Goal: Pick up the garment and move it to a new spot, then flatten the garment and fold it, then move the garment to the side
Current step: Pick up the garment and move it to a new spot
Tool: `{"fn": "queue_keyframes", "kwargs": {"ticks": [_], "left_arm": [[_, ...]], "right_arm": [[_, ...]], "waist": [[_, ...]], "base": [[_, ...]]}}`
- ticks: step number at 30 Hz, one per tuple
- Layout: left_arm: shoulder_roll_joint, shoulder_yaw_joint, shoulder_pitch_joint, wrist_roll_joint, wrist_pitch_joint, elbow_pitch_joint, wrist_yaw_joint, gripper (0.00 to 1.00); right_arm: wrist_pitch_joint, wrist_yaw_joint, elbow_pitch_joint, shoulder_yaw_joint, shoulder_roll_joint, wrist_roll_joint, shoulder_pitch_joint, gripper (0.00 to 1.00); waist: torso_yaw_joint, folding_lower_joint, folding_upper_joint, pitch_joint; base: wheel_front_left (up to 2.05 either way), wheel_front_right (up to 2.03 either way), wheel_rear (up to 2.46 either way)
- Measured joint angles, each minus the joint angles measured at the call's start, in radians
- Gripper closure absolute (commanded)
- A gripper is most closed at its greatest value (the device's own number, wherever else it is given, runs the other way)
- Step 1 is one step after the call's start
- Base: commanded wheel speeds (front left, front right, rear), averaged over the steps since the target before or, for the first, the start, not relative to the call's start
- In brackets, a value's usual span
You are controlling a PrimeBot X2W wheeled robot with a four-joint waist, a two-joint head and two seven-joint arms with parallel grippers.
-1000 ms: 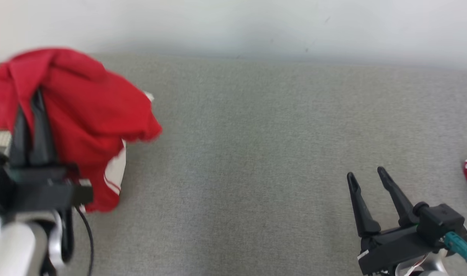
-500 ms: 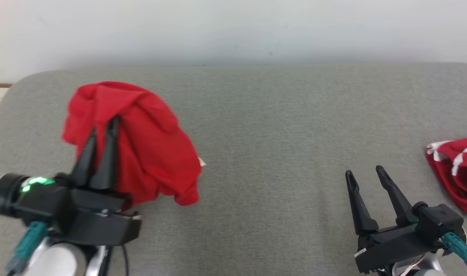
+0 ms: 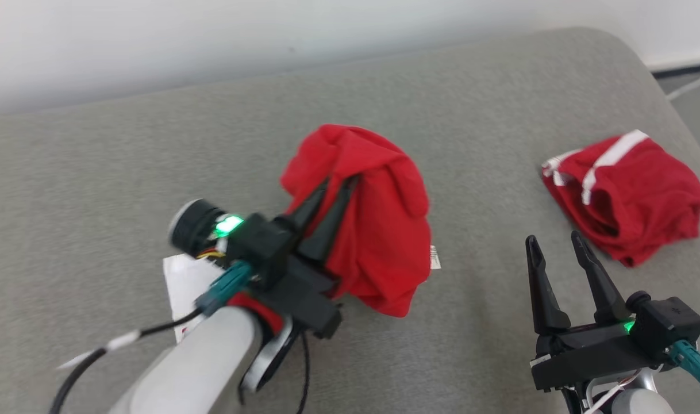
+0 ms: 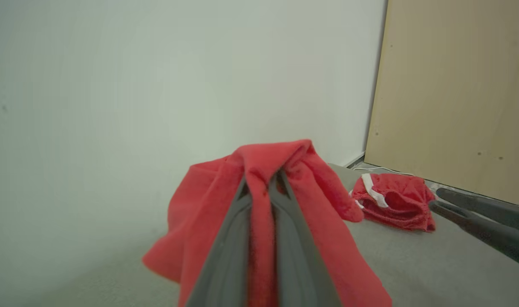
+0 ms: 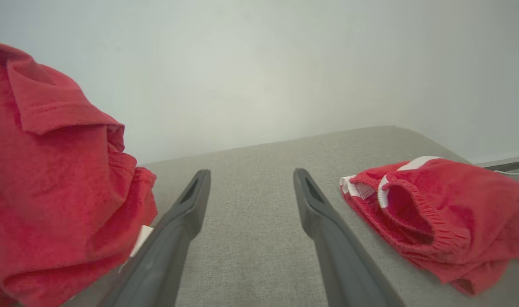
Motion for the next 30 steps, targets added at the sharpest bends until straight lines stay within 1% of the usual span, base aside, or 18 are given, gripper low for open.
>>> {"fn": "queue_keyframes", "kwargs": {"ticks": [3,7,11,12,15,18,19,20,21,23,26,28,30], "left_arm": [[-0.055,-0.034,-0.058,-0.012,-0.011,0.118,-0.047,1.0],[-0.111,-0.074,-0.128,-0.026,-0.027,0.283,-0.104,1.0],[-0.151,-0.107,-0.175,-0.034,-0.053,0.449,-0.153,1.0],[-0.166,-0.122,-0.192,-0.038,-0.067,0.521,-0.17,1.0],[-0.183,-0.136,-0.208,-0.047,-0.092,0.606,-0.187,1.0],[-0.191,-0.146,-0.222,-0.06,-0.115,0.651,-0.196,1.0],[-0.195,-0.146,-0.224,-0.067,-0.121,0.66,-0.196,0.89],[-0.197,-0.149,-0.225,-0.068,-0.131,0.663,-0.194,0.11],[-0.197,-0.152,-0.226,-0.069,-0.14,0.662,-0.194,0.0],[-0.2,-0.155,-0.226,-0.083,-0.154,0.647,-0.193,0.0],[-0.202,-0.151,-0.211,-0.103,-0.169,0.6,-0.172,0.0],[-0.198,-0.14,-0.183,-0.107,-0.177,0.56,-0.153,0.0],[-0.179,-0.119,-0.151,-0.113,-0.185,0.508,-0.127,0.0]], "right_arm": [[-0.013,0.0,0.015,0.004,0.005,0.007,-0.008,0.0],[-0.038,0.0,0.034,0.018,0.011,0.017,-0.038,0.0],[-0.057,0.0,0.061,0.033,0.016,0.031,-0.063,0.0],[-0.066,0.0,0.074,0.04,0.02,0.036,-0.072,0.0],[-0.078,0.0,0.093,0.043,0.024,0.041,-0.083,0.0],[-0.087,0.0,0.108,0.035,0.024,0.042,-0.085,0.0],[-0.088,0.0,0.112,0.03,0.024,0.042,-0.085,0.0],[-0.09,0.0,0.117,0.023,0.023,0.042,-0.085,0.0],[-0.09,0.0,0.119,0.021,0.024,0.041,-0.084,0.0],[-0.09,0.0,0.119,0.014,0.021,0.04,-0.084,0.0],[-0.086,0.0,0.117,0.002,0.015,0.034,-0.083,0.0],[-0.08,0.0,0.114,-0.007,0.01,0.03,-0.081,0.0],[-0.072,0.0,0.109,-0.017,0.004,0.025,-0.074,0.0]], "waist": [[-0.046,0.0,0.0001,0.027],[-0.099,0.0,0.0,0.07],[-0.141,0.0,0.0001,0.119],[-0.16,0.0001,0.0001,0.141],[-0.185,0.0001,0.0001,0.168],[-0.201,0.0002,0.0002,0.188],[-0.203,0.0002,0.0002,0.191],[-0.202,0.0002,0.0002,0.191],[-0.2,0.0001,0.0002,0.19],[-0.193,0.0,0.0001,0.187],[-0.175,0.0001,0.0002,0.175],[-0.159,0.0,0.0001,0.163],[-0.14,-0.0001,0.0001,0.147]], "base": [[0.0,0.0,0.0],[0.0,0.0,0.0],[0.0,0.0,0.0],[0.0,0.0,0.0],[0.0,0.0,0.0],[0.0,0.0,0.0],[0.0,0.0,0.0],[0.0,0.0,0.0],[0.0,0.0,0.0],[0.0,0.0,0.0],[0.0,0.0,0.0],[0.0,0.0,0.0],[0.0,0.0,0.0]]}}
